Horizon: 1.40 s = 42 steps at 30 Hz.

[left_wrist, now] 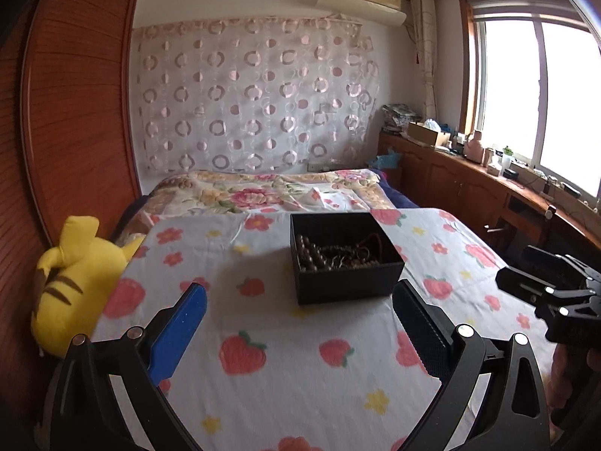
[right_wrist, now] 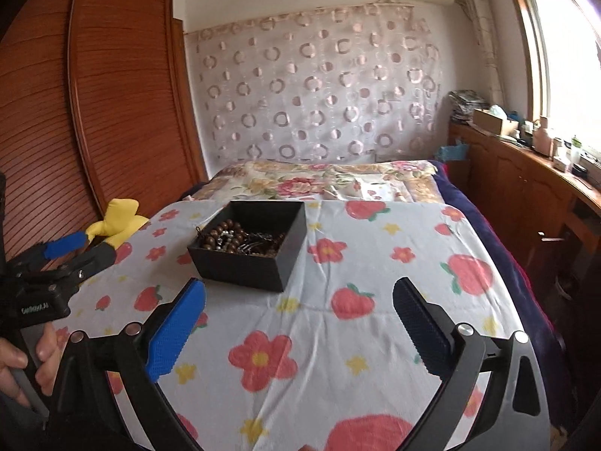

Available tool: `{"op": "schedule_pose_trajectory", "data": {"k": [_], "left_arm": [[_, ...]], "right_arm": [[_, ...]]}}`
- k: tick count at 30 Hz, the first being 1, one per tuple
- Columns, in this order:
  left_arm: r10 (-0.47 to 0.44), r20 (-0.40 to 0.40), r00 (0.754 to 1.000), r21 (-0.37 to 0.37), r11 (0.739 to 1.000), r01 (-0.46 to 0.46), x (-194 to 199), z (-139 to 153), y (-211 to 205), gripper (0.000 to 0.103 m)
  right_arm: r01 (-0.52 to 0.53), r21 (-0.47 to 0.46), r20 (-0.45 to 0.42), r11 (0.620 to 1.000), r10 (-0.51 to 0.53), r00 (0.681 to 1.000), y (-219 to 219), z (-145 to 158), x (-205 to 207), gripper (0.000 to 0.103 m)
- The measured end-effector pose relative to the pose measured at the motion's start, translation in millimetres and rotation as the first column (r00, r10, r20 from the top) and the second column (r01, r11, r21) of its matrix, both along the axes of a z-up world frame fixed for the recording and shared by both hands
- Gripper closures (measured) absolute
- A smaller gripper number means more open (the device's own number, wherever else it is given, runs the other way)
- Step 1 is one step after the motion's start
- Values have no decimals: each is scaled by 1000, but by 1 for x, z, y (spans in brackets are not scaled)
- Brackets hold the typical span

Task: Organize jewelry

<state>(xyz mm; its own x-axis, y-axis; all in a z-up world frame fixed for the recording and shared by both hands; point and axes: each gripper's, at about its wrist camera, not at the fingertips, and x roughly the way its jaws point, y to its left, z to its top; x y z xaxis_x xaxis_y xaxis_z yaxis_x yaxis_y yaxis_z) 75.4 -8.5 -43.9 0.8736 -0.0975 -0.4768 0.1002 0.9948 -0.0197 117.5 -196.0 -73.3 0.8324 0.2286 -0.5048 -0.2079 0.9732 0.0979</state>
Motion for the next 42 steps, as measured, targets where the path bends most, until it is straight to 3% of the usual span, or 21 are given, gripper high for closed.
{"op": "schedule_pose_trajectory", "data": {"k": [5,42], "left_arm": [[3,5,1000,4,1000,-3,-6,-2,-2,7],[-3,31,1000,4,1000,3,-17,3,-4,7]], "right_arm": [[20,-15,34,1000,-19,999,1,-1,-10,2],[28,-16,33,999,-27,999,7,-8,-11,2]]}}
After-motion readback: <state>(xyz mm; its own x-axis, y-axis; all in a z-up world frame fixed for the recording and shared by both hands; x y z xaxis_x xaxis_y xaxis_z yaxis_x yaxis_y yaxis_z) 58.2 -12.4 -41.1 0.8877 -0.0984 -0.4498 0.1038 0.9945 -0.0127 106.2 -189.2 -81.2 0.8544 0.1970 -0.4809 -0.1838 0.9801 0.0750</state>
